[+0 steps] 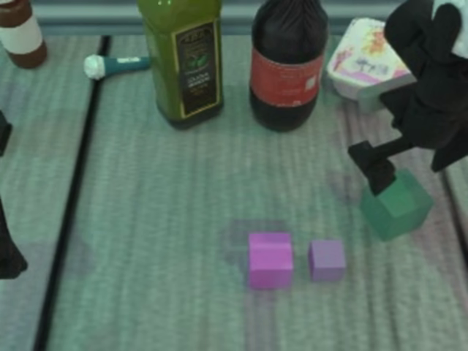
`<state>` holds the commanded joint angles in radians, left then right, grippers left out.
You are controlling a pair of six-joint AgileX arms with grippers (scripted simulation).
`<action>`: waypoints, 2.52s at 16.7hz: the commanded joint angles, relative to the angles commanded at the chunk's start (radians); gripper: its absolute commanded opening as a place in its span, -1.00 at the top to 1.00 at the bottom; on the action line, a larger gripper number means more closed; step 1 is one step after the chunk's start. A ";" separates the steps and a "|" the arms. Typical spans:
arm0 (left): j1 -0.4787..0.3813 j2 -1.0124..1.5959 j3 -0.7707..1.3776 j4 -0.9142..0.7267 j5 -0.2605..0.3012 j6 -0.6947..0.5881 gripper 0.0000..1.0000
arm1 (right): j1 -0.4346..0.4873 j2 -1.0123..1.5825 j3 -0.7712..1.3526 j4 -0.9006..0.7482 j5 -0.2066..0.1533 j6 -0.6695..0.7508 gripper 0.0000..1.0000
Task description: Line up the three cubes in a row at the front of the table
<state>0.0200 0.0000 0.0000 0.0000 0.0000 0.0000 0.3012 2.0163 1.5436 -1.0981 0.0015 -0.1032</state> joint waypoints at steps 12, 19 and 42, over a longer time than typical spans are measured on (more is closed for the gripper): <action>0.000 0.000 0.000 0.000 0.000 0.000 -1.00 | 0.000 0.095 -0.132 0.231 0.001 0.002 -1.00; 0.000 0.000 0.000 0.000 0.000 0.000 -1.00 | 0.002 0.131 -0.183 0.314 0.001 0.004 -1.00; 0.000 0.000 0.000 0.000 0.000 0.000 -1.00 | 0.000 0.119 -0.178 0.306 0.000 0.005 1.00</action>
<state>0.0200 0.0000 0.0000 0.0000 0.0000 0.0000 0.3016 2.1349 1.3660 -0.7920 0.0016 -0.0984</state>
